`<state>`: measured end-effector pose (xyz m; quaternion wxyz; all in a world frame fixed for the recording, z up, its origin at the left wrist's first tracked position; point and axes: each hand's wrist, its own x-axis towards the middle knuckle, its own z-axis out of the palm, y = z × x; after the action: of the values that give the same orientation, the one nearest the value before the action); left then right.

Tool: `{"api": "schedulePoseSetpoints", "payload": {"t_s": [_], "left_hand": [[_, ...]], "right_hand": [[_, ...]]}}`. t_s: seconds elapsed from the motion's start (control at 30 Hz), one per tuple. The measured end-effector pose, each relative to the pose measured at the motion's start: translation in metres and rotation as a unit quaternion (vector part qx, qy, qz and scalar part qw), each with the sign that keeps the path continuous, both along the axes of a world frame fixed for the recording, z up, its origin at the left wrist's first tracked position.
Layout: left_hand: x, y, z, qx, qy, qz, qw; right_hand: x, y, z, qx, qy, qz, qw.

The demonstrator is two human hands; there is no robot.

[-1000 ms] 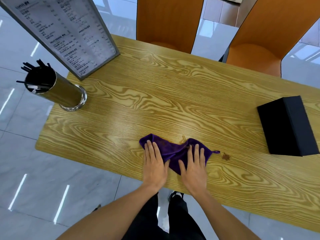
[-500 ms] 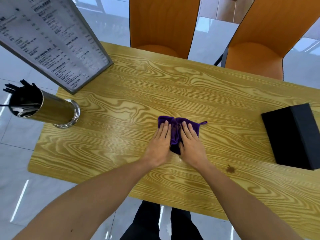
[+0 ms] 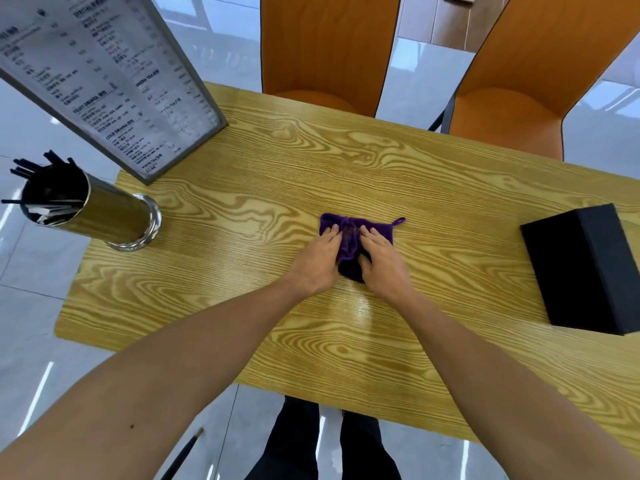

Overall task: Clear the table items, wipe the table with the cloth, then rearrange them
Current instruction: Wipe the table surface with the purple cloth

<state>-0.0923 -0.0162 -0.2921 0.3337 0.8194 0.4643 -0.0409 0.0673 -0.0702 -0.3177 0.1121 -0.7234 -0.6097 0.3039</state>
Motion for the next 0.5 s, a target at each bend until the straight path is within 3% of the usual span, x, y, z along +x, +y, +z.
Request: {"api": "schedulePoseSetpoints", "payload": {"t_s": [0.23, 0.4, 0.5], "left_hand": [[-0.035, -0.057, 0.007, -0.102, -0.055, 0.062, 0.991], [-0.056, -0.075, 0.028, -0.317, -0.147, 0.119, 0.929], [-0.049, -0.061, 0.036, -0.28, -0.164, 0.206, 0.923]], "right_hand": [[-0.022, -0.069, 0.018, 0.0, 0.111, -0.012, 0.994], [-0.02, -0.085, 0.047, -0.111, 0.231, -0.009, 0.967], [-0.005, -0.07, 0.056, -0.098, 0.233, -0.073, 0.965]]}}
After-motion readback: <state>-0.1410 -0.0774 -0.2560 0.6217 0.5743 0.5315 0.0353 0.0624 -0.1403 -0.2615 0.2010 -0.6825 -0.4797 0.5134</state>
